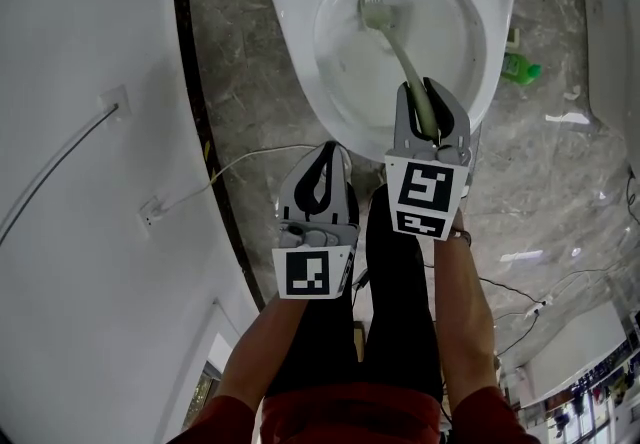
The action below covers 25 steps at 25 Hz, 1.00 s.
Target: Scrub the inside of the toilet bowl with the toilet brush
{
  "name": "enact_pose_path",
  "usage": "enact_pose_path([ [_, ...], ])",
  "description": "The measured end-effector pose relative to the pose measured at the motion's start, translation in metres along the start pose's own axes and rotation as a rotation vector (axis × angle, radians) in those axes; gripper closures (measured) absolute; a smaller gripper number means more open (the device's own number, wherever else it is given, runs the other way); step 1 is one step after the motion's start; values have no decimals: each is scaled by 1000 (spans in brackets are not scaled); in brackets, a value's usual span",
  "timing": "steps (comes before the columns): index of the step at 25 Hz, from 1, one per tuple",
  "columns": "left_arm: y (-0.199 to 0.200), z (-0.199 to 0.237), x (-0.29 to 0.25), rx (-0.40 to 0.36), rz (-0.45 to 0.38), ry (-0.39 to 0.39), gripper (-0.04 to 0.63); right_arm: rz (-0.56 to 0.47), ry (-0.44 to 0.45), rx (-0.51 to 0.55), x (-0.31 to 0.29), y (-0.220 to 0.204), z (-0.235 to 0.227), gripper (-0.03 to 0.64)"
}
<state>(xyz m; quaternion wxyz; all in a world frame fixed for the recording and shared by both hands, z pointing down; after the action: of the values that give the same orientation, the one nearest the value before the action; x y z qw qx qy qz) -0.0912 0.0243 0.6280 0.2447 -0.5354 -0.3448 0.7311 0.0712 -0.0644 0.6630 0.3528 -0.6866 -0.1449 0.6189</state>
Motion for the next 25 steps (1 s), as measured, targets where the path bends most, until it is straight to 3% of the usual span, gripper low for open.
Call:
enact_pose_path([
  [4, 3, 0, -2, -5, -49, -1, 591, 1, 3, -12, -4, -5, -3, 503],
  [10, 10, -5, -5, -30, -26, -22, 591, 70, -46, -26, -24, -22, -45, 503],
  [15, 12, -13, -2, -37, -42, -36, 591, 44, -98, -123, 8, -29, -70, 503],
  [25, 55, -31, 32, -56, -87, -46, 591, 35, -121, -124, 68, -15, -63, 503],
])
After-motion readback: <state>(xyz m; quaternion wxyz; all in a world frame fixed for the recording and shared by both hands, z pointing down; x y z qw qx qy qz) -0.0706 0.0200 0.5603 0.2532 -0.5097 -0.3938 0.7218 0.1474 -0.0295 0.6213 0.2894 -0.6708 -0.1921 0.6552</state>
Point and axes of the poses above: the fingertips, and each gripper's own axes: x backward along the fingers, z to its left, y out of its top, the point moved 10 cm from there along x, backward along the fingers, and after that the axes turned 6 degrees about z, right-handed, at the moved point
